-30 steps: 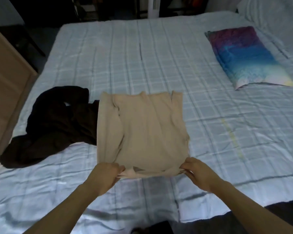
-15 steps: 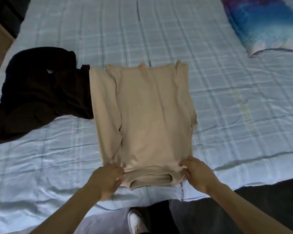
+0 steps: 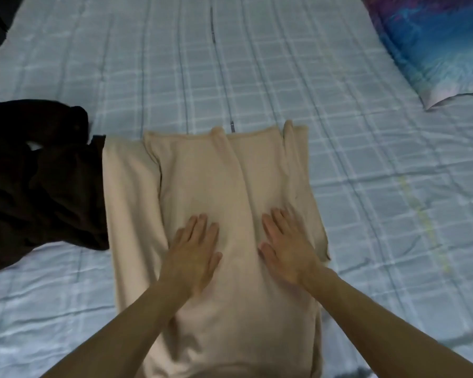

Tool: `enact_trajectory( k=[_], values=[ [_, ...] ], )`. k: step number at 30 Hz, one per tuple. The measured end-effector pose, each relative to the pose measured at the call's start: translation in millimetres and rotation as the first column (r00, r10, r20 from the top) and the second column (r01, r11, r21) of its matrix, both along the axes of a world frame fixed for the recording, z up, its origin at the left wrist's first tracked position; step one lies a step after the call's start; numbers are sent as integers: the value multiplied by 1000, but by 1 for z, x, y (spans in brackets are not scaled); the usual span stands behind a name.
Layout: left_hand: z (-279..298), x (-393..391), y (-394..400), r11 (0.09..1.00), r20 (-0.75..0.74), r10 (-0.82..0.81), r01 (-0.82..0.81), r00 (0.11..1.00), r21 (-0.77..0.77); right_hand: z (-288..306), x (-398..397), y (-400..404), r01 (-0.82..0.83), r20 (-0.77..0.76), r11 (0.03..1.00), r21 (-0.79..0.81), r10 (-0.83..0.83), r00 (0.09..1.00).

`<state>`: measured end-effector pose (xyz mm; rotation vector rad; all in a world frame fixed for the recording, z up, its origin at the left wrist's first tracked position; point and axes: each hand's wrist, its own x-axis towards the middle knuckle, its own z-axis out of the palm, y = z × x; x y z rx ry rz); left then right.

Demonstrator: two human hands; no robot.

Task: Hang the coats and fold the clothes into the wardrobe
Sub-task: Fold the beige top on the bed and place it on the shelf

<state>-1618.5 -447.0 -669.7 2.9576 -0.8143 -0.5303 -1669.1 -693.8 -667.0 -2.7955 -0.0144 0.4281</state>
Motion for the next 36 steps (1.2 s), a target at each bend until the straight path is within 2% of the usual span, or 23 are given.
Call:
enact_trajectory(
  k=[3, 5, 9, 13, 15, 17, 19, 21, 23, 25, 28, 30, 34, 36],
  values=[
    [-21, 11, 0, 997, 46, 76, -77, 996, 16, -23, 13, -18, -13, 105, 993, -114, 25, 994],
    [-28, 14, 4, 990, 68, 140, -140, 988, 4, -30, 16, -24, 27, 87, 991, -128, -16, 996],
    [-21, 41, 4, 969, 95, 249, -248, 964, -18, -29, 46, -25, 101, 78, 991, -92, -94, 993],
    [-4, 115, 2, 926, 59, 336, -318, 940, -205, -21, 107, -34, 131, 209, 991, 36, -136, 968],
    [6, 158, 0, 924, 85, 329, -301, 941, -238, -14, 139, -40, 153, 218, 985, 75, -166, 962],
    [18, 197, -1, 922, 138, 350, -313, 927, -229, -9, 170, -47, 185, 222, 978, 100, -203, 954],
    [32, 231, 1, 898, 140, 431, -409, 891, -164, -8, 196, -52, 240, 222, 963, 126, -263, 939],
    [41, 258, 8, 849, 54, 528, -527, 848, -24, -7, 217, -56, 334, 156, 927, 170, -360, 920],
    [40, 275, 17, 814, -48, 581, -578, 813, 61, -6, 232, -59, 437, 81, 868, 236, -466, 881],
    [37, 281, 24, 830, -53, 557, -557, 829, 21, -6, 241, -61, 454, 67, 847, 277, -488, 870],
    [33, 288, 25, 867, 23, 480, -470, 877, -163, -9, 246, -65, 418, 186, 846, 331, -492, 850],
    [32, 300, 27, 874, 113, 453, -415, 884, -253, -6, 253, -76, 448, 269, 829, 335, -540, 797],
    [30, 335, 40, 854, 252, 485, -391, 837, -344, 8, 275, -117, 546, 383, 783, 298, -622, 683],
    [26, 346, 39, 862, 261, 480, -395, 838, -317, 5, 285, -129, 533, 369, 809, 248, -587, 720]
  ],
)
